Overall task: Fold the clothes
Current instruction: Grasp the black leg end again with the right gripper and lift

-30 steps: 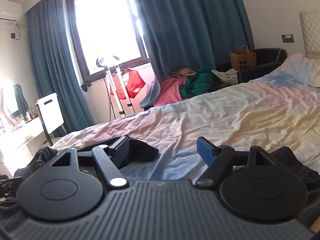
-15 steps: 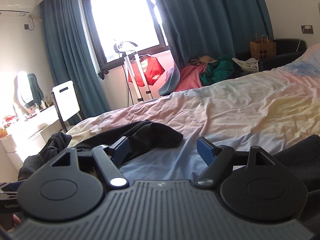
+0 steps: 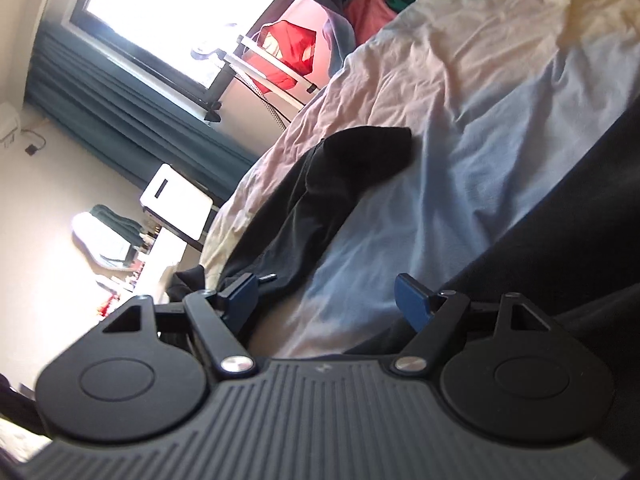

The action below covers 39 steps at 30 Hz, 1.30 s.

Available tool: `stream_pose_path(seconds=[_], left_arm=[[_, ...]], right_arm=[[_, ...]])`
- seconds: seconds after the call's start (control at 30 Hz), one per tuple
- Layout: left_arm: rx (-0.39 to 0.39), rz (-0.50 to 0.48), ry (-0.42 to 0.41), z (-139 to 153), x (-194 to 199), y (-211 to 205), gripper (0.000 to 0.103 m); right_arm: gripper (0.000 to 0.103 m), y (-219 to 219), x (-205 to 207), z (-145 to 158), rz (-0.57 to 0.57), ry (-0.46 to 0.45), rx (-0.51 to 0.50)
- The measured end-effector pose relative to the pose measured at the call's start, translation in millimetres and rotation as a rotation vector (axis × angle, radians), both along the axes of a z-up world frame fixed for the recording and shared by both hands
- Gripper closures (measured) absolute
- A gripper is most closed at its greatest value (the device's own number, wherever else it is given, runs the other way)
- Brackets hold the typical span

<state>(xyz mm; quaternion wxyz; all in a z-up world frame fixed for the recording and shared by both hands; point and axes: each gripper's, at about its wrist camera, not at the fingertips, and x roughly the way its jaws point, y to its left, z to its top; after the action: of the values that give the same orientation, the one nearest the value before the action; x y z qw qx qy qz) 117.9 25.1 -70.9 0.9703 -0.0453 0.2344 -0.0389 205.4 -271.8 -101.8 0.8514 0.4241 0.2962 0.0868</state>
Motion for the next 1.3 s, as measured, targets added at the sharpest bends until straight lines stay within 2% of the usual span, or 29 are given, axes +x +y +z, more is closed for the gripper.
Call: stream_pose_path(seconds=[0.17, 0.33, 0.4, 0.5, 0.57, 0.6, 0.63, 0.8, 0.93, 1.07, 1.13, 1.23, 1.3], left_arm=[[-0.046, 0.022, 0.037, -15, 17, 17, 0.002], [-0.14, 0.044, 0.076, -32, 37, 37, 0.002], [-0.165, 0.043, 0.081, -37, 46, 40, 0.002], [-0.158, 0.035, 0.066, -42, 54, 38, 0.002], [-0.141, 0.028, 0.063, -46, 58, 34, 0.002], [-0.133, 0.024, 0.063, -47, 60, 32, 0.002], [-0.128, 0.021, 0.061, -49, 62, 31, 0.002], [-0.123, 0.009, 0.045, -49, 62, 27, 0.002], [-0.121, -0.008, 0.03, -45, 57, 25, 0.003], [-0.141, -0.022, 0.005, -39, 50, 25, 0.003], [-0.146, -0.029, -0.011, -36, 47, 25, 0.003], [-0.13, -0.033, -0.005, -38, 48, 20, 0.003], [-0.116, -0.035, 0.003, -40, 49, 16, 0.003]], right_arm=[[0.025, 13, 72, -14, -0.048, 0.046, 0.161], [0.025, 23, 149, -35, -0.191, 0.121, 0.14], [0.026, 19, 172, -45, -0.186, 0.143, 0.13], [0.027, 12, 192, -49, -0.235, 0.121, 0.111], [0.048, 9, 200, -40, -0.273, 0.126, 0.026], [0.072, 7, 204, -36, -0.293, 0.129, -0.017], [0.088, 5, 209, -32, -0.312, 0.131, -0.06], [0.091, -8, 192, -1, -0.332, 0.062, -0.22], [0.091, -45, 172, 25, -0.372, 0.035, -0.289], [0.091, -97, 135, 59, -0.527, 0.002, -0.389], [0.091, -133, 114, 66, -0.591, -0.004, -0.423], [0.09, -177, 80, 45, -0.576, 0.023, -0.374], [0.09, -191, 59, 17, -0.557, 0.051, -0.309]])
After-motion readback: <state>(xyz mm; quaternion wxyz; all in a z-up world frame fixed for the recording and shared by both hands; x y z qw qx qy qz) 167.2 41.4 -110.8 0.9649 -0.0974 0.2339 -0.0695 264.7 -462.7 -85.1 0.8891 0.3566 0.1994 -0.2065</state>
